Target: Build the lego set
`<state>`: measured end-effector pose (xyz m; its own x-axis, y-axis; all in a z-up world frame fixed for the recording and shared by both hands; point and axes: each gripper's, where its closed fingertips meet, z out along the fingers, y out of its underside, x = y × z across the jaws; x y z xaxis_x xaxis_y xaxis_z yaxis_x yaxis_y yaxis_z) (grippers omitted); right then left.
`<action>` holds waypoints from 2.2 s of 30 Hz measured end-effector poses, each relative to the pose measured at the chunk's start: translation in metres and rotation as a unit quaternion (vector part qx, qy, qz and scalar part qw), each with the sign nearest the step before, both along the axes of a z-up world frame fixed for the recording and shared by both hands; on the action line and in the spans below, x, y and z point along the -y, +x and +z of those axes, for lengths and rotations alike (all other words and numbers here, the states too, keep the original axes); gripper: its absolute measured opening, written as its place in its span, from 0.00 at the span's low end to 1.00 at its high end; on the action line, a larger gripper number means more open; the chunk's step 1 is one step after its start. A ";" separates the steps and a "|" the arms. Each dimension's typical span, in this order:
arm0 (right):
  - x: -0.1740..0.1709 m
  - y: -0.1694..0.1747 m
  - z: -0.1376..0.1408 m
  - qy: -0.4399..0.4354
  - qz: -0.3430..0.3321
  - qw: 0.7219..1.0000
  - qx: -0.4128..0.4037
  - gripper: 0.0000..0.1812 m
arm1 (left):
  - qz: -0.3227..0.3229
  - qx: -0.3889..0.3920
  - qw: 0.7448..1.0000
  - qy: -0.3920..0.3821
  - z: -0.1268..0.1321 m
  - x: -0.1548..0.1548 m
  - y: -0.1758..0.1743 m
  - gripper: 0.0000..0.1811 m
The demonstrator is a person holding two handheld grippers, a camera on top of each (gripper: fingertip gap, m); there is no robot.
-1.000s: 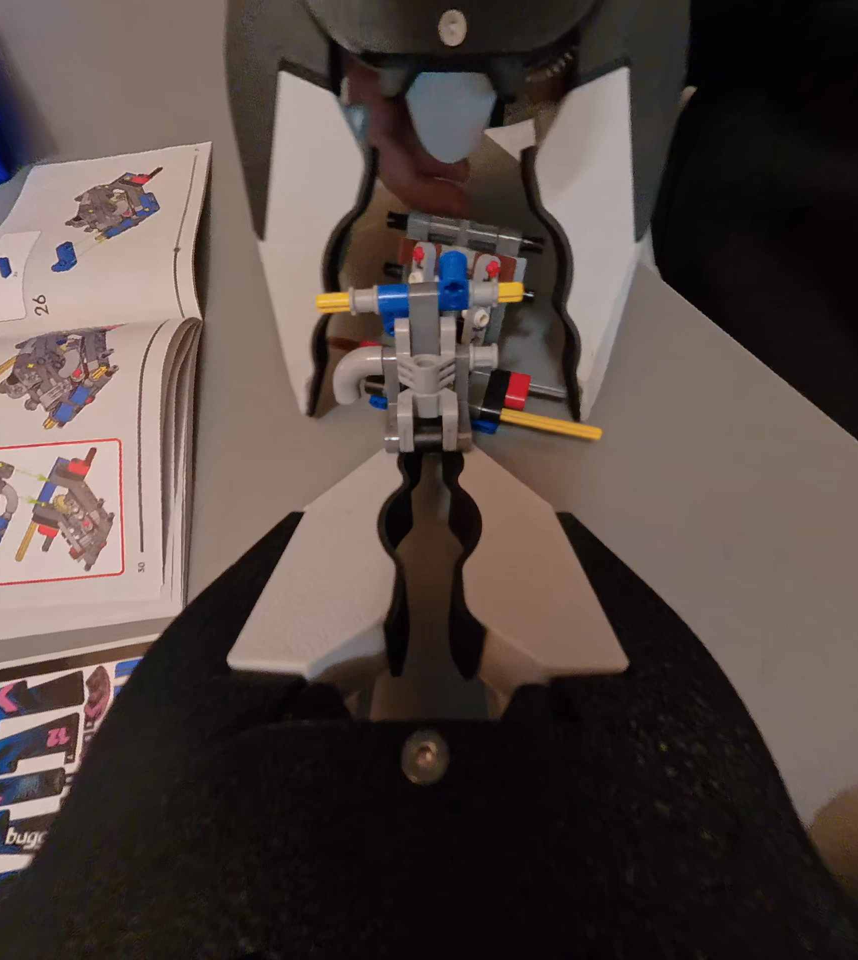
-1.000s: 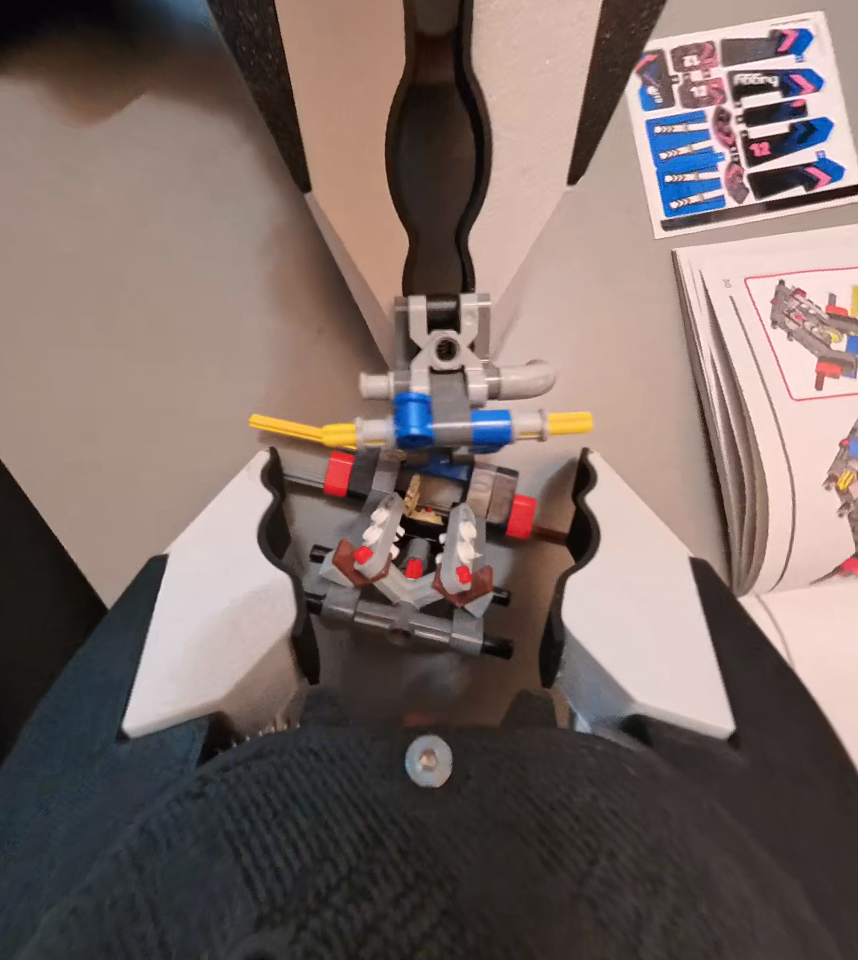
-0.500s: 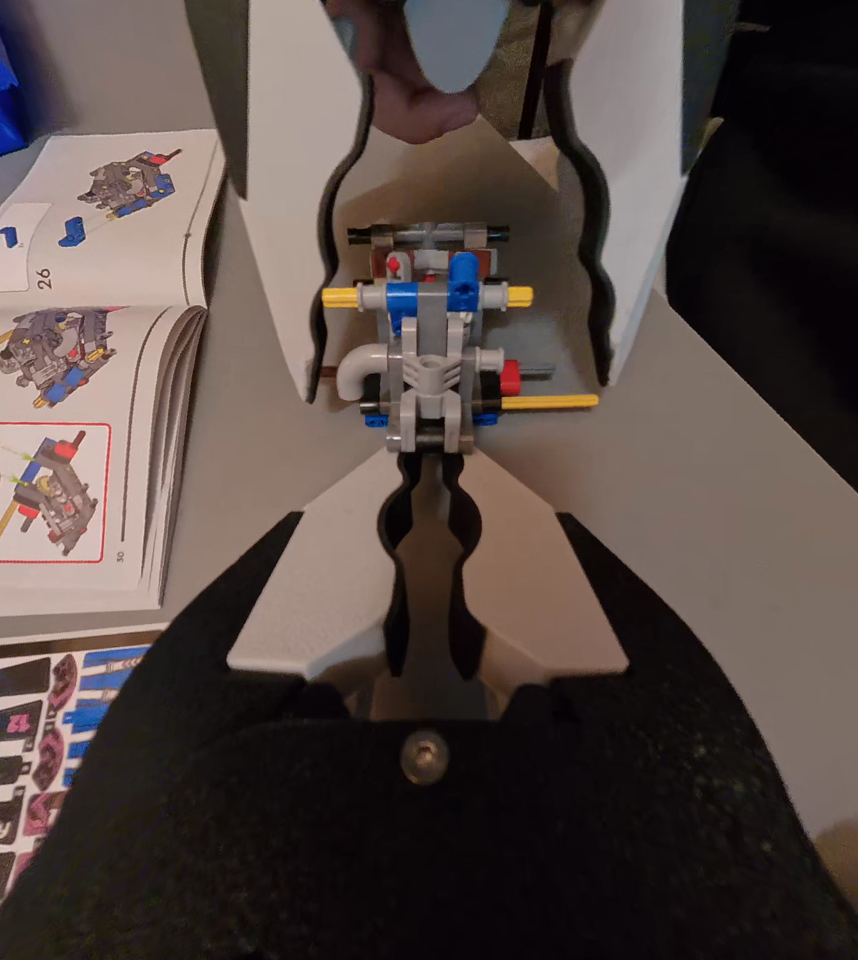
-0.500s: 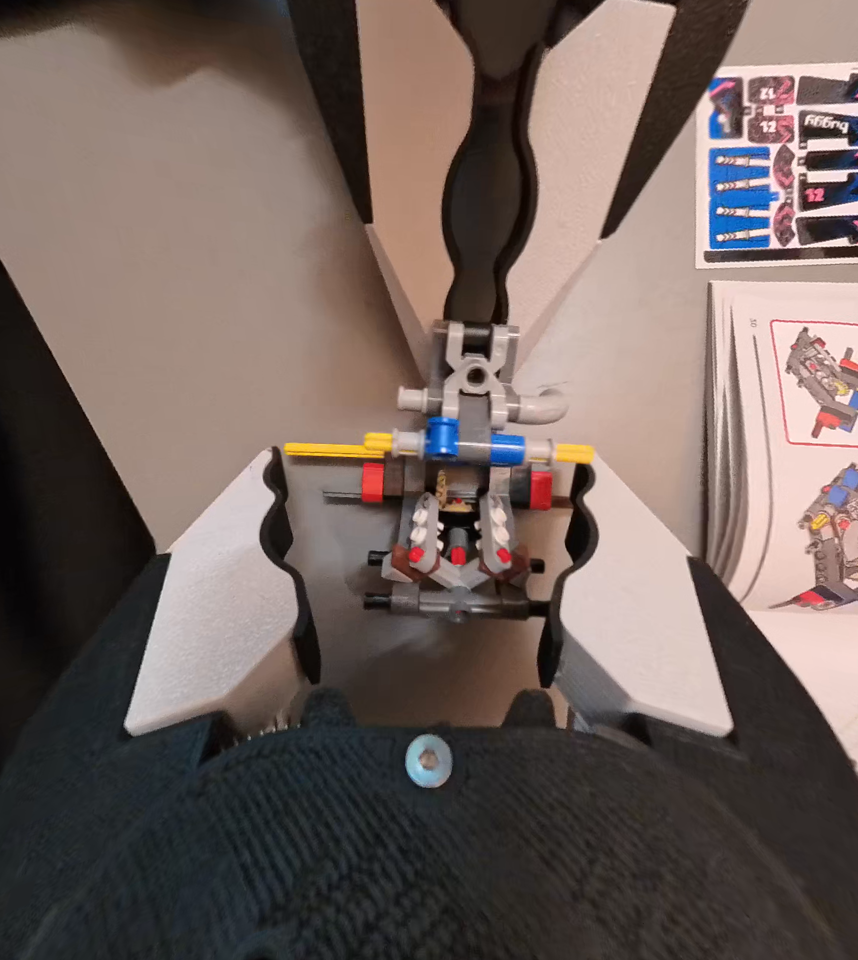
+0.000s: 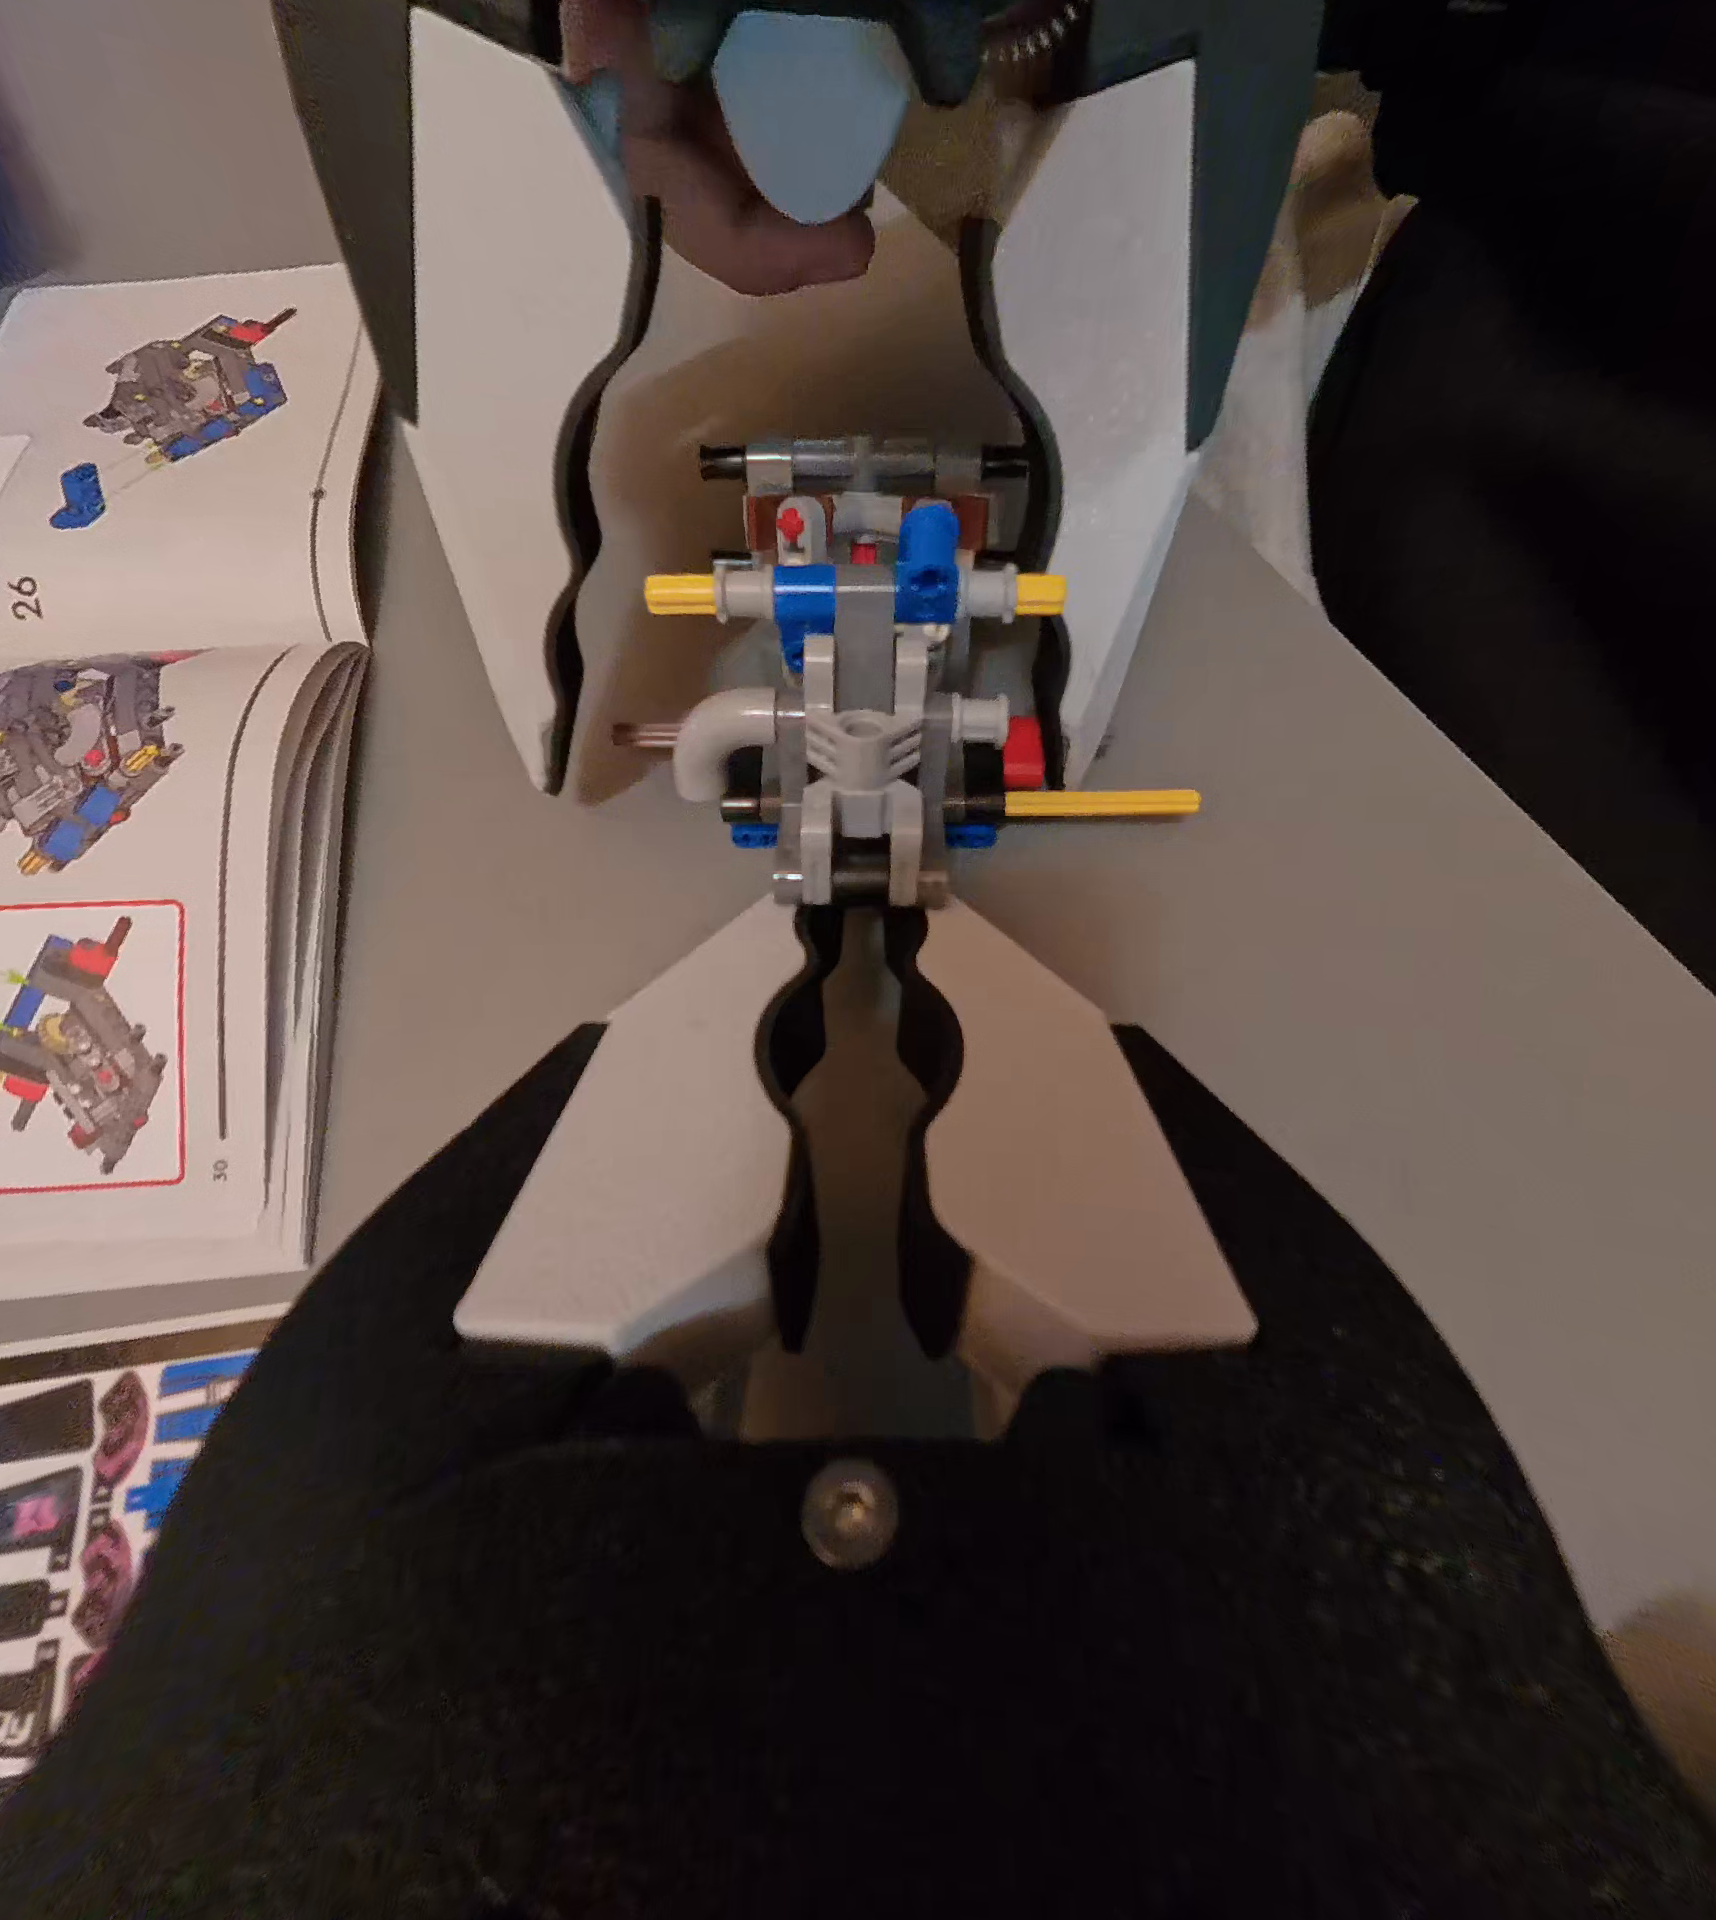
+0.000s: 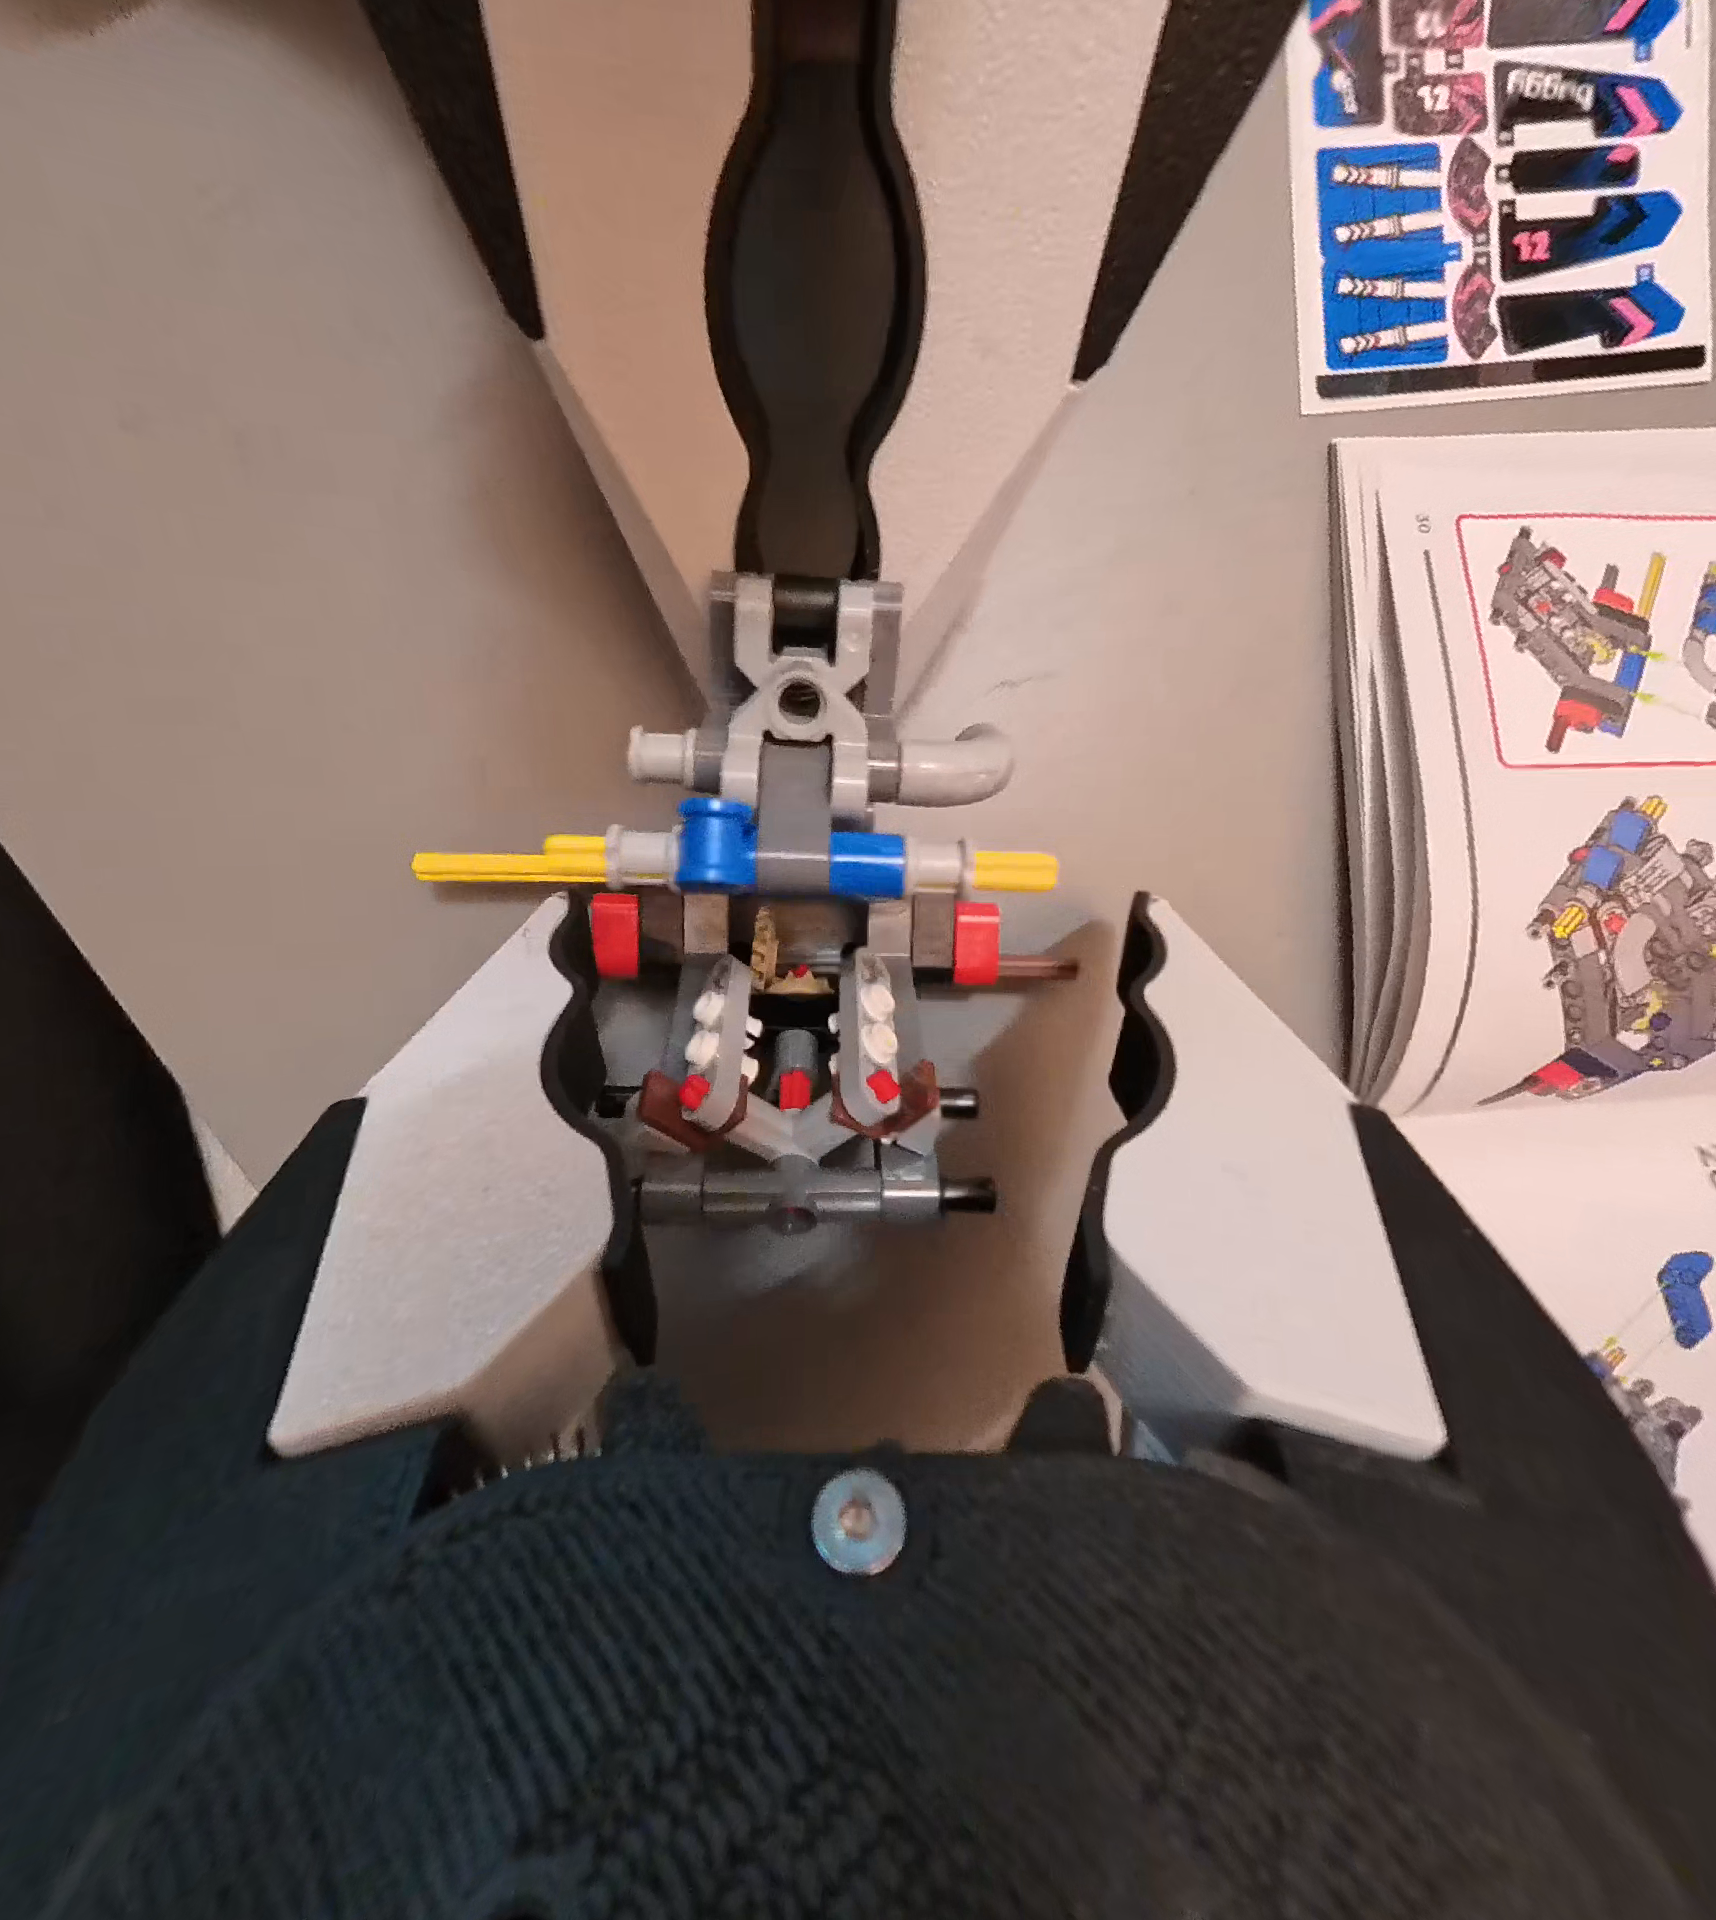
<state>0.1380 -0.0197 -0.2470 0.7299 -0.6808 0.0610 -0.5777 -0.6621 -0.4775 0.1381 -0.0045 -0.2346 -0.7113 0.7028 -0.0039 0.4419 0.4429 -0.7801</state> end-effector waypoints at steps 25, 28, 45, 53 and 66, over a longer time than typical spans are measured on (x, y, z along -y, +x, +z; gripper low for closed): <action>-0.003 -0.032 0.038 0.023 -0.133 0.981 0.138 0.51 | 0.017 0.031 0.998 0.046 0.000 0.006 -0.005 0.03; -0.001 -0.040 0.055 -0.007 -0.164 0.963 0.212 0.49 | 0.018 0.034 0.998 0.047 0.000 0.006 -0.005 0.03; -0.034 -0.034 0.008 -0.018 -0.064 0.987 0.145 0.31 | 0.029 0.020 0.998 0.054 0.000 0.006 -0.006 0.02; -0.024 -0.050 0.009 -0.073 -0.009 0.991 0.116 0.31 | 0.082 0.032 0.994 0.057 0.000 0.007 -0.009 0.03; -0.010 -0.060 0.006 -0.087 0.136 0.984 0.079 0.26 | 0.150 0.019 0.988 0.044 -0.001 0.012 -0.016 0.02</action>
